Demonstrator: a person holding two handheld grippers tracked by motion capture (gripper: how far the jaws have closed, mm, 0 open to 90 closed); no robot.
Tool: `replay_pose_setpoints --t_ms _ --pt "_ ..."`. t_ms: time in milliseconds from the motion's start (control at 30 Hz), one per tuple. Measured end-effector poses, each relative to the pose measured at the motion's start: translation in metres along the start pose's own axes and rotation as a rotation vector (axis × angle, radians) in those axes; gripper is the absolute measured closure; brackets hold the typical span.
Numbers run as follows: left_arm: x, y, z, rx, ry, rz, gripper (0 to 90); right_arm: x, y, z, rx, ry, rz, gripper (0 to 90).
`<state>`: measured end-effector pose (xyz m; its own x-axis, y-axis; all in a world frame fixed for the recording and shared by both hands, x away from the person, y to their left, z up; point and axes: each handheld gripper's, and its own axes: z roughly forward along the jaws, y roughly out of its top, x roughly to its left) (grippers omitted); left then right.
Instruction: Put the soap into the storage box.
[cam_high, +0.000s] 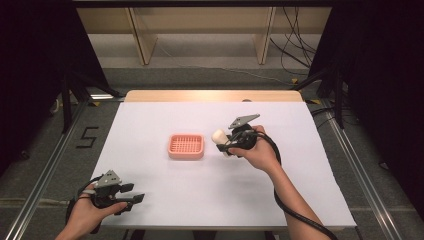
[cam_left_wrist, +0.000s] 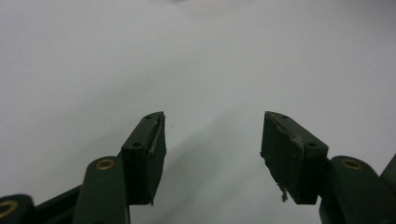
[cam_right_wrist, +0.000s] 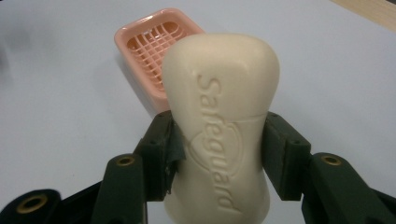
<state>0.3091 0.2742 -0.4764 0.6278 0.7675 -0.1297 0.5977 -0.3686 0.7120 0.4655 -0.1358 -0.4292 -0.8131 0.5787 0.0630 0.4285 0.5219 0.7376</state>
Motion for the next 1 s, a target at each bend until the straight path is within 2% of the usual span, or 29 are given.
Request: replay_pose_setpoints --t_ms 33,167,300,433,467,500,533,600,633,733,800,867,933,1000 --pt "0.0 0.0 0.0 0.0 0.0 0.001 39.8 0.001 0.0 0.0 0.0 0.001 0.015 50.6" --pt "0.0 0.0 0.0 0.0 0.0 0.0 39.8 0.003 0.002 0.001 0.003 0.002 0.02 50.6" --pt "0.0 0.0 0.0 -0.002 0.0 -0.002 39.8 0.003 0.003 0.003 0.001 0.003 0.006 50.6" --pt "0.0 0.0 0.0 -0.004 -0.001 -0.003 39.8 0.004 0.005 0.005 -0.007 0.001 0.019 50.6" --pt "0.0 0.0 0.0 -0.003 -0.001 -0.003 39.7 0.003 0.006 0.006 -0.009 0.009 -0.012 50.6" --pt "0.0 0.0 0.0 -0.003 -0.001 -0.002 39.7 0.005 0.006 0.006 -0.015 0.003 0.014 50.6" --pt "0.0 0.0 0.0 -0.005 -0.004 -0.005 39.8 0.004 0.007 0.005 -0.009 0.001 -0.001 50.6" --pt "0.0 0.0 0.0 -0.004 0.0 -0.003 39.7 0.005 0.007 0.007 -0.016 0.002 0.009 50.6" --pt "0.0 0.0 -0.001 -0.001 -0.009 0.003 39.7 0.003 0.008 0.007 -0.02 0.004 -0.015 50.6" --pt "0.0 0.0 -0.001 -0.005 -0.008 -0.002 39.8 0.004 0.009 0.006 0.001 0.012 -0.002 50.6" --pt "0.0 0.0 -0.001 -0.004 -0.008 -0.001 39.8 0.005 0.009 0.008 -0.022 0.006 0.006 50.6" --pt "0.0 0.0 0.0 -0.004 -0.005 -0.001 39.8 0.005 0.01 0.007 0.001 0.008 0.0 50.6" --pt "0.0 0.0 0.0 -0.003 -0.001 -0.002 39.8 0.005 0.01 0.009 -0.024 0.001 0.004 50.6" --pt "0.0 0.0 0.0 -0.006 -0.005 -0.005 39.8 0.005 0.012 0.007 -0.009 0.001 0.004 50.6"
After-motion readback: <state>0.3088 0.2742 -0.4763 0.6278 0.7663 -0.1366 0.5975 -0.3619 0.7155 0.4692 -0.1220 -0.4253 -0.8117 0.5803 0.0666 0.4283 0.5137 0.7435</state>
